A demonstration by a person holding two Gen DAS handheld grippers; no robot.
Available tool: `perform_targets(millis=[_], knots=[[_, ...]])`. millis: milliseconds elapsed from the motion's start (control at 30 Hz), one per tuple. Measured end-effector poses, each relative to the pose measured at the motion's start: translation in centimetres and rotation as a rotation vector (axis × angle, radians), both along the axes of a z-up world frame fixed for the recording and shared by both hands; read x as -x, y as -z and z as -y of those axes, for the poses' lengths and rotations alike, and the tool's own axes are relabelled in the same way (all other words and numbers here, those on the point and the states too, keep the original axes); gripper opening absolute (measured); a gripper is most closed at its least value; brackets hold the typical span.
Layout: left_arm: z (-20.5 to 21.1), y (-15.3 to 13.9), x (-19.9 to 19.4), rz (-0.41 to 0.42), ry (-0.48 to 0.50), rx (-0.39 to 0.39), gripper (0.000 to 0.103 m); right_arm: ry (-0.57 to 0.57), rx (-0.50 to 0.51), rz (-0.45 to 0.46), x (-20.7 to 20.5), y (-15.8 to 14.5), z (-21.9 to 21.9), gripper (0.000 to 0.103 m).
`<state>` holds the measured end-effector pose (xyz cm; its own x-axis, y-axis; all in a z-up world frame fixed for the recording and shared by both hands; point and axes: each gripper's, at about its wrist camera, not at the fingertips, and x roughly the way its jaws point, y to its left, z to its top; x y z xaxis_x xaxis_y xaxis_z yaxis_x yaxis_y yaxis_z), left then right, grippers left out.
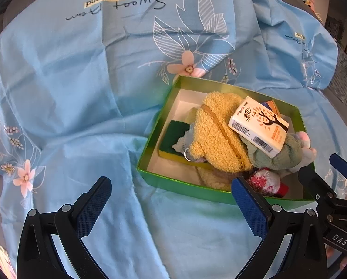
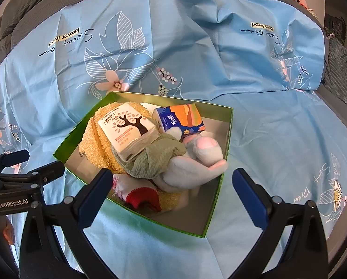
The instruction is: Organize soft objects
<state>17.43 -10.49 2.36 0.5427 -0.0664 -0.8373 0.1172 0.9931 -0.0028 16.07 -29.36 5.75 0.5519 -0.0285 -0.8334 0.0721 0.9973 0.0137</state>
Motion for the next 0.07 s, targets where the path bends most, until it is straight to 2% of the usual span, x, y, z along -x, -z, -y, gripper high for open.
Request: perform_targets(millis=[67], knots=[[-0.03,-0.02,-0.03,-0.003,-0.004,0.004,0.102,0.000,0.000,0.001,0.02,-0.01,0.00,0.102]])
